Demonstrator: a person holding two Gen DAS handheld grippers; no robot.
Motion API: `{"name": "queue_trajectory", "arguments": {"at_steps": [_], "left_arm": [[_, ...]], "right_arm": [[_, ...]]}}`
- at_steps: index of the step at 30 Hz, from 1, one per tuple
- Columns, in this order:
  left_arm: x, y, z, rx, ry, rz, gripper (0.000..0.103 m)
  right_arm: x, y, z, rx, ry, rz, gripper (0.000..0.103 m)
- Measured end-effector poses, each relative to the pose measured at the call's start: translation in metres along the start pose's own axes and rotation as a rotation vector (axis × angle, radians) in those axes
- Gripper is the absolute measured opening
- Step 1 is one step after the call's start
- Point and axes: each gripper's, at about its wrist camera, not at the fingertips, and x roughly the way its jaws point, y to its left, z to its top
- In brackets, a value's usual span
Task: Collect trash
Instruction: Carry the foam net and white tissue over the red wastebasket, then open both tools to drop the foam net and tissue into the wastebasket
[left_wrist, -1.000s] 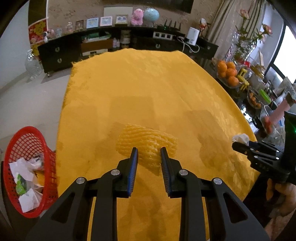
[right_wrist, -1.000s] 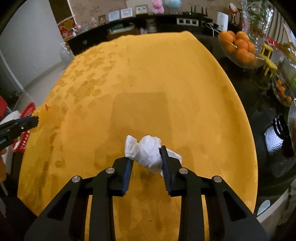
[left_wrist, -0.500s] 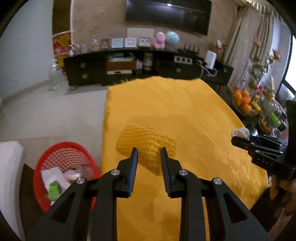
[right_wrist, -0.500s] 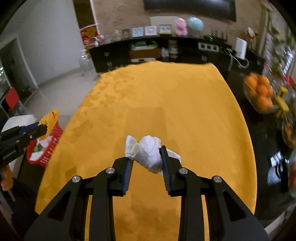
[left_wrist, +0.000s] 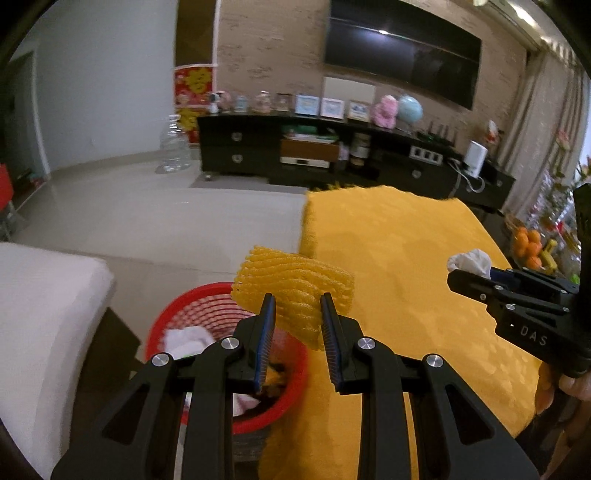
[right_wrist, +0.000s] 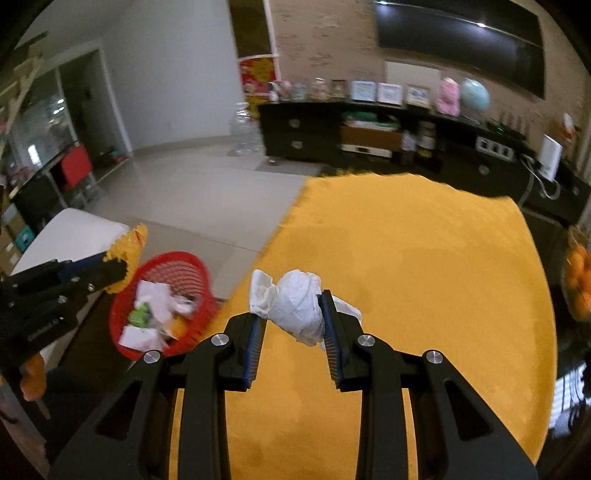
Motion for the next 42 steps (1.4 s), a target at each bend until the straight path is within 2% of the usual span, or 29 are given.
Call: {"name": "queue_trajectory", "arguments": {"at_steps": [13, 20, 32, 35, 37, 39, 42], "left_arm": [[-0.016, 0.051, -0.013, -0.084, 0.006, 0.082, 0.024], [0.001, 0.066, -0.023, -0.117, 0.050, 0.100, 0.024], [0.040, 0.081, -0.044, -0.155, 0.139, 0.076, 0.024], [0.049, 0.087, -0.048, -0.169, 0.158, 0.076, 0.031], [0.053, 0.092, -0.051, -0.183, 0.173, 0.074, 0.042], [0.055, 0.094, -0.052, -0.191, 0.176, 0.077, 0.048], [0.056, 0.097, -0.053, -0.196, 0.175, 0.086, 0.058]], "right_arm": [[0.023, 0.068, 0.030, -0.078, 0.008, 0.124, 0.029], [0.040, 0.093, 0.038, -0.117, 0.036, 0.163, 0.029], [0.086, 0.119, 0.032, -0.146, 0.124, 0.194, 0.030], [0.099, 0.126, 0.036, -0.152, 0.150, 0.213, 0.030], [0.105, 0.130, 0.036, -0.158, 0.160, 0.218, 0.031], [0.111, 0.134, 0.037, -0.158, 0.169, 0.226, 0.037], [0.119, 0.135, 0.037, -0.146, 0.178, 0.238, 0.040]]}}
